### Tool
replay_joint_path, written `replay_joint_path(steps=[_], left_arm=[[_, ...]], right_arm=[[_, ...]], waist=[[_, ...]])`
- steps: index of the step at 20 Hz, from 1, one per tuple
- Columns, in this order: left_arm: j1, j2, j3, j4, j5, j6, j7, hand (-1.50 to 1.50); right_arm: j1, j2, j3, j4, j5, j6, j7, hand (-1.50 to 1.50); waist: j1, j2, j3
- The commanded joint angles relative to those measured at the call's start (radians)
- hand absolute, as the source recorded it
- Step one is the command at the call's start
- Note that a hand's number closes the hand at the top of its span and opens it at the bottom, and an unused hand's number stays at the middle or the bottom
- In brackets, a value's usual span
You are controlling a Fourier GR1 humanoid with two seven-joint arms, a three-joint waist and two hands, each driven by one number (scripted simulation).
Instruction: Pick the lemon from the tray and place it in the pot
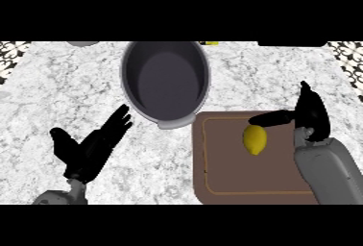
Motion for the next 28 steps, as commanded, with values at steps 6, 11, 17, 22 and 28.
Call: replay_joint_path(steps=[6,11,17,22,28], left_arm=[[0.008,-0.016,0.007,-0.010,-0.001,0.010,-0.001,0.00],[0.040,0.013,0.034,-0.022,0.019,-0.012,0.004,0.00],[0.068,-0.008,-0.009,-0.044,-0.029,0.010,-0.003,0.00],[0.069,-0.019,-0.004,-0.030,-0.025,-0.006,-0.024,0.00],[0.021,-0.024,0.012,-0.007,-0.026,-0.008,-0.006,0.00]], right_arm=[[-0.021,0.151,-0.033,0.106,0.185,0.108,0.238,-1.50],[0.021,0.224,-0.069,0.099,0.292,0.169,0.238,-1.50],[-0.003,0.305,-0.132,0.061,0.359,0.237,0.238,-1.50],[0.037,0.307,-0.119,0.096,0.357,0.197,0.238,-1.50],[0.042,0.308,-0.154,0.087,0.362,0.221,0.238,-1.50]], waist=[[-0.019,0.001,0.002],[-0.024,-0.003,0.002],[-0.020,-0.004,0.003],[-0.010,0.003,0.004],[-0.014,0.004,0.005]])
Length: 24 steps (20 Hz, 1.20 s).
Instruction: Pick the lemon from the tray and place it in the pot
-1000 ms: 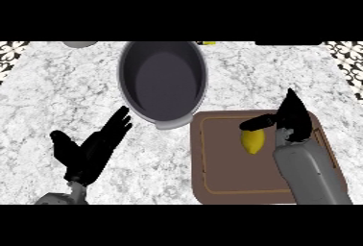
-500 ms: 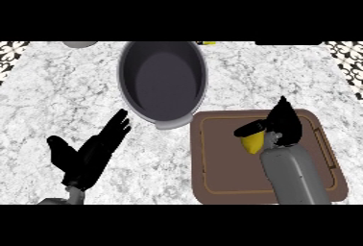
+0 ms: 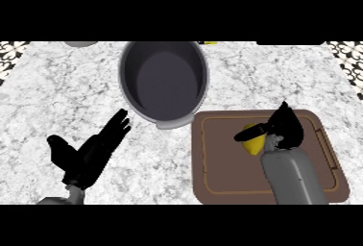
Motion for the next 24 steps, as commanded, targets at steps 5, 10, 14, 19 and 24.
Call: replay_joint_path(steps=[5,10,14,19,24], left_arm=[[0.021,0.000,0.007,-0.032,0.006,-0.006,0.017,0.00],[0.010,-0.003,0.011,-0.028,0.012,-0.015,0.033,0.00],[0.011,-0.002,0.013,-0.061,-0.007,0.001,0.045,0.00],[0.013,-0.006,0.032,-0.046,-0.002,-0.027,0.041,0.00],[-0.011,-0.066,-0.005,0.024,-0.058,-0.003,0.003,0.00]], right_arm=[[0.032,0.005,0.014,-0.008,-0.026,0.020,0.241,-1.50],[0.072,0.005,0.048,-0.018,-0.005,-0.019,0.241,-1.50],[0.071,0.005,0.042,-0.030,-0.025,0.007,0.241,-1.50],[0.052,0.005,0.104,-0.052,-0.095,-0.032,0.197,1.50],[0.018,0.005,0.134,0.076,-0.041,-0.133,0.155,1.50]], waist=[[0.007,0.001,0.001],[0.005,0.002,0.001],[0.008,0.001,0.002],[0.006,0.003,0.002],[0.011,0.006,0.002]])
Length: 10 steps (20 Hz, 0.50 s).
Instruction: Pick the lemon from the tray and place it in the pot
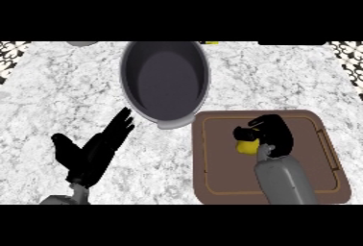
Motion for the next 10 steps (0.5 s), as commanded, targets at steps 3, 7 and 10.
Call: replay_joint_path(steps=[3,7,10], left_arm=[[0.010,0.015,0.031,-0.008,0.024,-0.040,0.008,0.00],[-0.009,0.003,0.002,-0.022,-0.004,-0.023,0.028,0.00],[-0.015,-0.010,-0.008,-0.005,0.005,-0.034,0.022,0.00]], right_arm=[[0.004,0.005,0.025,-0.028,0.046,-0.009,0.185,1.50],[-0.075,-0.102,0.079,0.090,-0.113,0.220,-0.300,1.50],[-0.081,-0.142,0.252,0.063,-0.130,0.364,-0.544,1.50]], waist=[[-0.006,0.000,0.001],[0.025,0.007,0.003],[0.058,0.013,0.003]])
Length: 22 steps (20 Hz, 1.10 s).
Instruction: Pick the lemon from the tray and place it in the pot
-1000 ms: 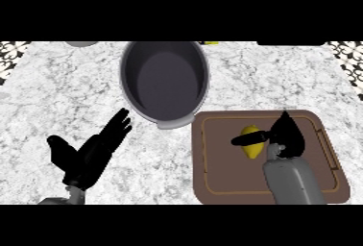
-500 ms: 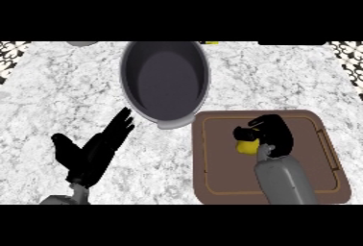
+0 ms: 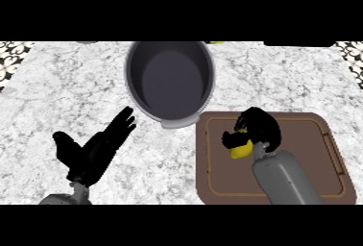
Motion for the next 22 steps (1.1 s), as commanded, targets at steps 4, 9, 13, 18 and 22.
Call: replay_joint_path(steps=[4,9,13,18,22], left_arm=[[-0.010,0.001,0.016,-0.019,0.003,0.017,0.024,0.00],[-0.002,-0.019,0.010,-0.043,-0.023,0.033,0.043,0.00],[0.050,-0.028,-0.004,-0.021,-0.049,0.026,-0.021,0.00],[0.010,0.011,0.057,-0.025,0.008,-0.015,0.043,0.00],[0.004,0.007,0.055,-0.026,-0.005,-0.026,0.021,0.00]], right_arm=[[-0.013,-0.213,0.156,-0.043,-0.096,0.270,-0.495,1.50],[-0.027,-0.299,0.100,-0.059,-0.055,0.229,-0.636,1.50],[-0.086,-0.327,0.005,-0.144,-0.020,0.124,-0.589,1.50],[-0.118,-0.358,-0.106,-0.304,-0.115,0.196,-0.595,1.50],[-0.218,-0.345,-0.173,-0.351,-0.183,0.222,-0.608,1.50]], waist=[[-0.018,-0.004,0.001],[-0.031,-0.005,0.000],[-0.035,-0.007,-0.001],[-0.035,-0.007,-0.001],[-0.028,-0.005,-0.001]])
